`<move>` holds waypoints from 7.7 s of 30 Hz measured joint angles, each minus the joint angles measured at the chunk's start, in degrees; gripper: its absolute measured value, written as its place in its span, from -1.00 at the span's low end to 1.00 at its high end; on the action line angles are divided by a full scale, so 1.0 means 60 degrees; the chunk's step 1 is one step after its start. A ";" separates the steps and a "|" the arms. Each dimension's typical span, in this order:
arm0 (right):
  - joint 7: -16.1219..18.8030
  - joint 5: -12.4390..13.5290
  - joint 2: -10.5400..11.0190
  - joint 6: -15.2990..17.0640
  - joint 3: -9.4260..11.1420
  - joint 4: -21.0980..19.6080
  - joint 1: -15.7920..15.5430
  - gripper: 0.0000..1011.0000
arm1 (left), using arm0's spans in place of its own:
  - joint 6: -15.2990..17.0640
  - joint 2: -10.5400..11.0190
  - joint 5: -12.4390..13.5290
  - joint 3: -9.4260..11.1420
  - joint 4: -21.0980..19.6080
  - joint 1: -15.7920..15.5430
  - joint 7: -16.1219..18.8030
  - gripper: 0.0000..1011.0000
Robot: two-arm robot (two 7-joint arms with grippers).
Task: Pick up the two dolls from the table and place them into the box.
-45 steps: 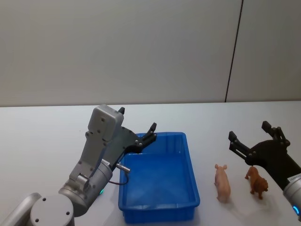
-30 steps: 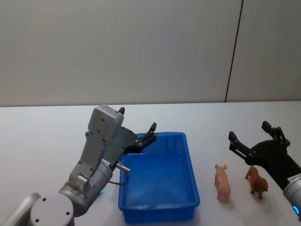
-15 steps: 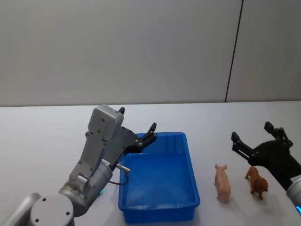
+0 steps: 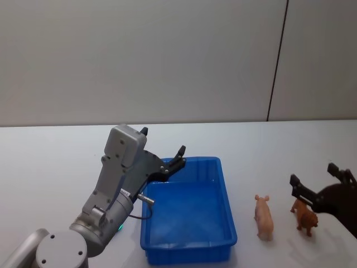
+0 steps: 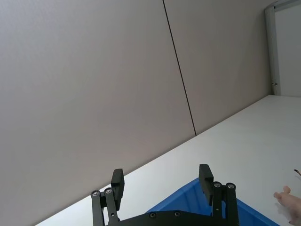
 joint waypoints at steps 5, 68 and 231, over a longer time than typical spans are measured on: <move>0.0036 0.0123 0.0177 0.0369 0.0084 -0.0039 -0.0186 0.98 | -0.0001 0.0000 0.0000 0.0000 0.0000 0.0000 0.0000 0.98; 0.0439 -0.1156 -0.0448 0.1742 -0.0339 0.2075 0.0831 -0.13 | -0.0001 0.0000 0.0000 0.0001 0.0000 0.0000 0.0000 0.98; -0.0003 -0.1140 -0.1416 0.1476 -0.1093 0.2252 0.1531 -0.25 | -0.0001 0.0000 0.0001 0.0000 0.0000 0.0000 0.0000 0.98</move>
